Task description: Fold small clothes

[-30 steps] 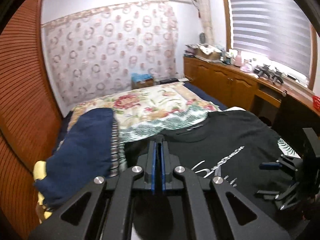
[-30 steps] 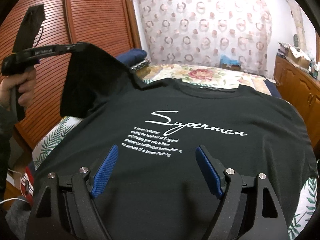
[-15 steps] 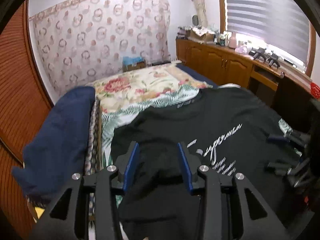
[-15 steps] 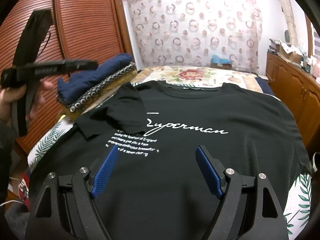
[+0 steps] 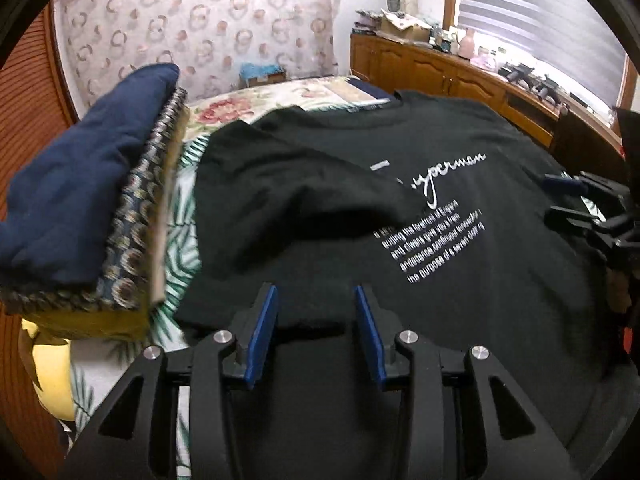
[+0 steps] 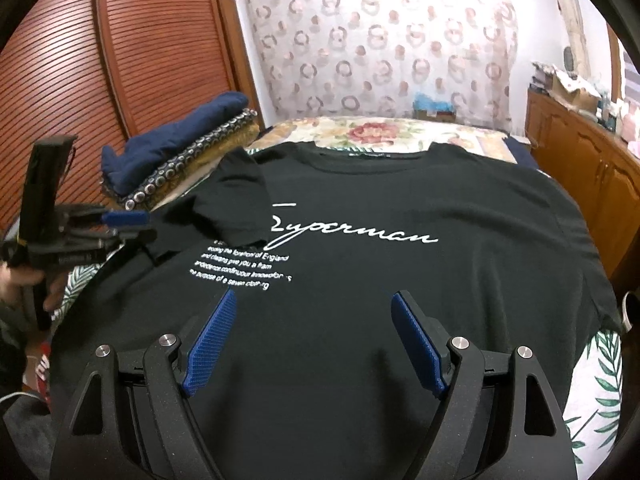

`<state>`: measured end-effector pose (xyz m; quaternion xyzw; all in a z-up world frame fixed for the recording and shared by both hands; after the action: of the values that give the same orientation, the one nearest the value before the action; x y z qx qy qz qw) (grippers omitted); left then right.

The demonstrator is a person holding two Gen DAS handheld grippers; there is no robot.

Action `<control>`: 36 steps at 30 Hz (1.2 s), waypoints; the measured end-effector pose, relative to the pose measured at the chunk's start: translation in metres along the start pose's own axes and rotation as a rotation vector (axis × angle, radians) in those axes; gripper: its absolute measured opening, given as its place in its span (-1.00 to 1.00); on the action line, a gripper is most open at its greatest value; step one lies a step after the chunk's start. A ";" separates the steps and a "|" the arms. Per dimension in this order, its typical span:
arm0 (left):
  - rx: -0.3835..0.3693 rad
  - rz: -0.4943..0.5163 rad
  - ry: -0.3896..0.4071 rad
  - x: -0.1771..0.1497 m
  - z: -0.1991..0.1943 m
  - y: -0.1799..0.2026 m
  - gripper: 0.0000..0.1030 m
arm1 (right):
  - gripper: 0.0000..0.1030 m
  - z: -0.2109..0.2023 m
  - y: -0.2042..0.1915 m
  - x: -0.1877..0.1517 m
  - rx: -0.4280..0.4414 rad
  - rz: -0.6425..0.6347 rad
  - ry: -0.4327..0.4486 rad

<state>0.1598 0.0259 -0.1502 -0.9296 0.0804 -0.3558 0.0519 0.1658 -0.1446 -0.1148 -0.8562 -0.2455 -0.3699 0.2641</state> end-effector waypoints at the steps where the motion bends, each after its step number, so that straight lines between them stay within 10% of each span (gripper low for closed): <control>1: -0.003 0.004 -0.003 -0.001 0.002 0.001 -0.25 | 0.59 0.000 0.002 -0.001 -0.014 -0.007 -0.010; 14: 0.004 0.016 0.005 -0.001 0.004 -0.003 -0.89 | 0.60 0.021 0.018 -0.024 -0.083 -0.025 -0.190; 36: -0.048 0.005 0.057 0.000 -0.047 0.014 -0.54 | 0.74 0.030 0.015 -0.031 -0.106 -0.074 -0.243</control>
<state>0.1269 0.0105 -0.1178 -0.9198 0.0928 -0.3801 0.0280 0.1713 -0.1435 -0.1603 -0.8978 -0.2874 -0.2853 0.1732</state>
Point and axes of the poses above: each gripper's, at about its wrist camera, not at the fingertips, and z roughly the way its jaws point, y to its right, x to its top, the point moved 9 cm from there along z, roughly the way its jaws point, and after that the axes turned 12 degrees about x, right-handed, at the moved point
